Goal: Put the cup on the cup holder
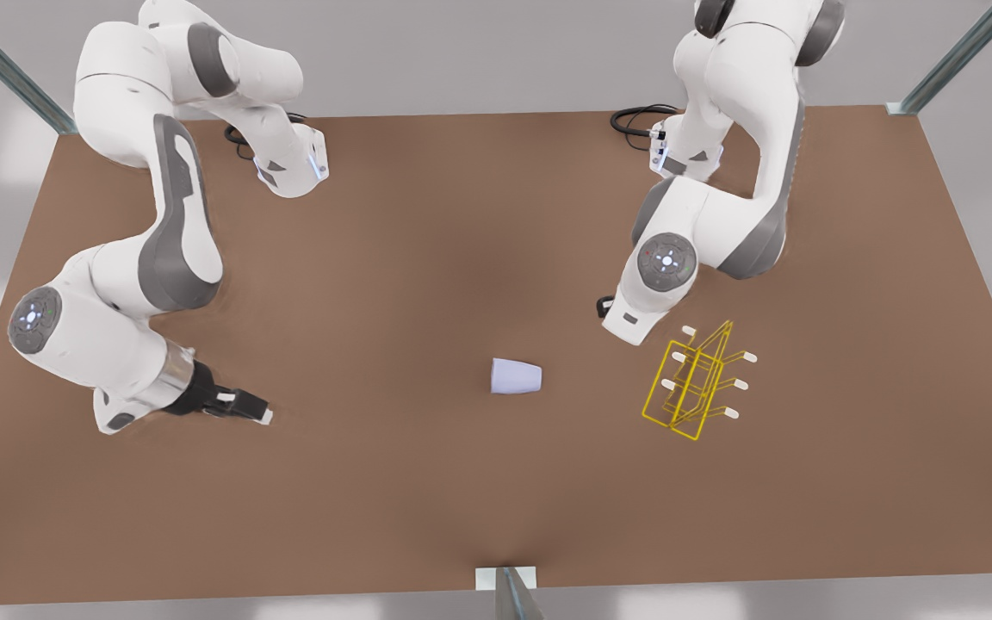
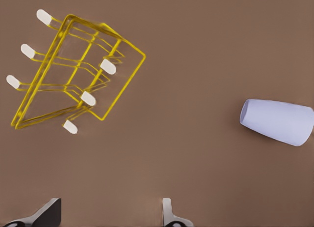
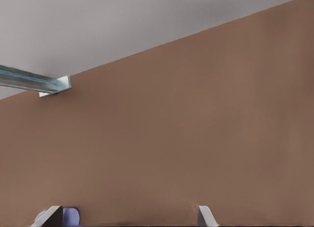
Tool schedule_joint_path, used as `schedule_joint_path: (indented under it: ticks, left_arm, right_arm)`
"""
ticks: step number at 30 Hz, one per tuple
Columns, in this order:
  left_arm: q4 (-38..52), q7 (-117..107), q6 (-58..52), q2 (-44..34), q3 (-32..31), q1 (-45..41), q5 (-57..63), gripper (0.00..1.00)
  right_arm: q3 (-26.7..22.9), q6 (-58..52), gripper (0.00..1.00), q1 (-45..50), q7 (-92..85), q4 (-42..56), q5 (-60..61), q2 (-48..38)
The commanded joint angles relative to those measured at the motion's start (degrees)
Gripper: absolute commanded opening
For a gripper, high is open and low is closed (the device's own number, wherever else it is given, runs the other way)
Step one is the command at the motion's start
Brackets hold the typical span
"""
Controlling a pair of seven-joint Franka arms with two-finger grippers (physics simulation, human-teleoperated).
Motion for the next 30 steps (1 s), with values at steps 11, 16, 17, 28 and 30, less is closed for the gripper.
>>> schedule_joint_path:
  ticks: [11, 16, 17, 28, 30]
  left_arm:
    - [9.1, -121.7, 35.6, 18.9, 0.0, -4.8, -4.1, 1.0]
    - [7.9, -122.2, 36.0, 20.8, 0.0, -5.4, -6.9, 1.0]
    - [7.8, -122.3, 36.0, 20.9, 0.0, -5.6, -7.1, 1.0]
    - [-3.7, -95.5, 40.8, 16.6, -1.5, -8.5, -6.5, 1.0]
    - [-3.7, -95.5, 42.1, 17.0, -1.5, -8.5, -6.6, 1.0]
  right_arm:
    - [3.2, -15.4, 1.0, -4.5, -17.3, -0.2, -13.2, -1.3]
    - [3.1, -15.4, 1.0, -3.8, -16.4, -0.2, -13.6, -1.6]
    - [3.3, -15.4, 1.0, -3.8, -15.8, -0.2, -13.1, -1.4]
    - [3.3, -10.2, 1.0, -3.4, -15.6, -0.3, -13.2, -0.4]
    - [3.3, -10.2, 1.0, -3.4, -15.6, -0.2, -12.9, -0.3]
